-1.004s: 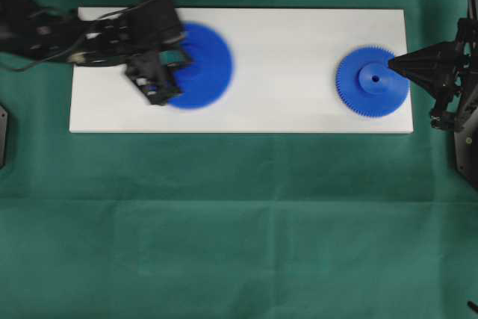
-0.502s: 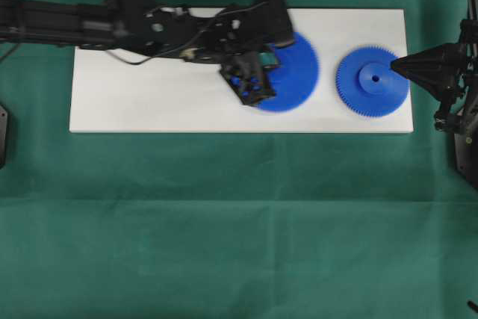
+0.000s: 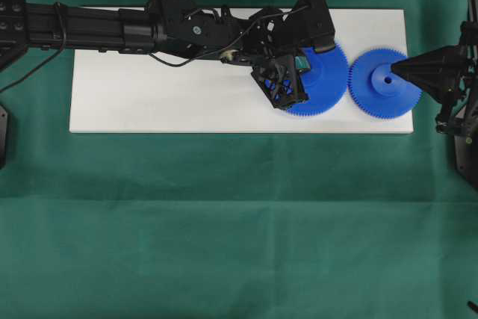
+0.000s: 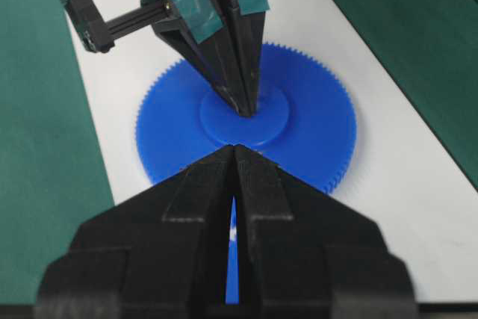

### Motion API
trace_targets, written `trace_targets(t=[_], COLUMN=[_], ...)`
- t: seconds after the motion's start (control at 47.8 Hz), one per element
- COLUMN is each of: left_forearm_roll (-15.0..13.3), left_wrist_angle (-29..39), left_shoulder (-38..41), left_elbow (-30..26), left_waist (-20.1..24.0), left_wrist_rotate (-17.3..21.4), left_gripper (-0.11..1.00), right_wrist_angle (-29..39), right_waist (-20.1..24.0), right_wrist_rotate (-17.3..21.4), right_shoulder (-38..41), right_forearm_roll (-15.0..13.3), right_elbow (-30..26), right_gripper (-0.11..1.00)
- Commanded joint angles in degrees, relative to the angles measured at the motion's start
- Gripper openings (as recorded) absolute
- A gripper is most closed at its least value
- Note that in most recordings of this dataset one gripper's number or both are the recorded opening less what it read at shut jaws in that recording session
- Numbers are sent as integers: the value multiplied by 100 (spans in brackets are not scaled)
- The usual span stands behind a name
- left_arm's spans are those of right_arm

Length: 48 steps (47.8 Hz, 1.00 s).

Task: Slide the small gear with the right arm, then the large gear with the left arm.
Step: 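Slide the large blue gear right with the left gripper to mesh with small gear, then slide the large blue gear back left to its starting spot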

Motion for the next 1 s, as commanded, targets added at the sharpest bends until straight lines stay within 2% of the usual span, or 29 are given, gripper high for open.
trace_targets(t=[0.0, 0.983], left_forearm_roll=[9, 9], left_wrist_angle=[79, 79], left_shoulder=[-88, -158], left_elbow=[26, 176], left_waist=[-53, -53], left_wrist_rotate=[-9, -9], left_gripper=[0, 0], right_wrist_angle=[-44, -26], right_waist=[9, 9], right_wrist_rotate=[0, 0], right_shoulder=[-9, -9], right_forearm_roll=[-18, -26], right_elbow=[-53, -53], right_gripper=[51, 51])
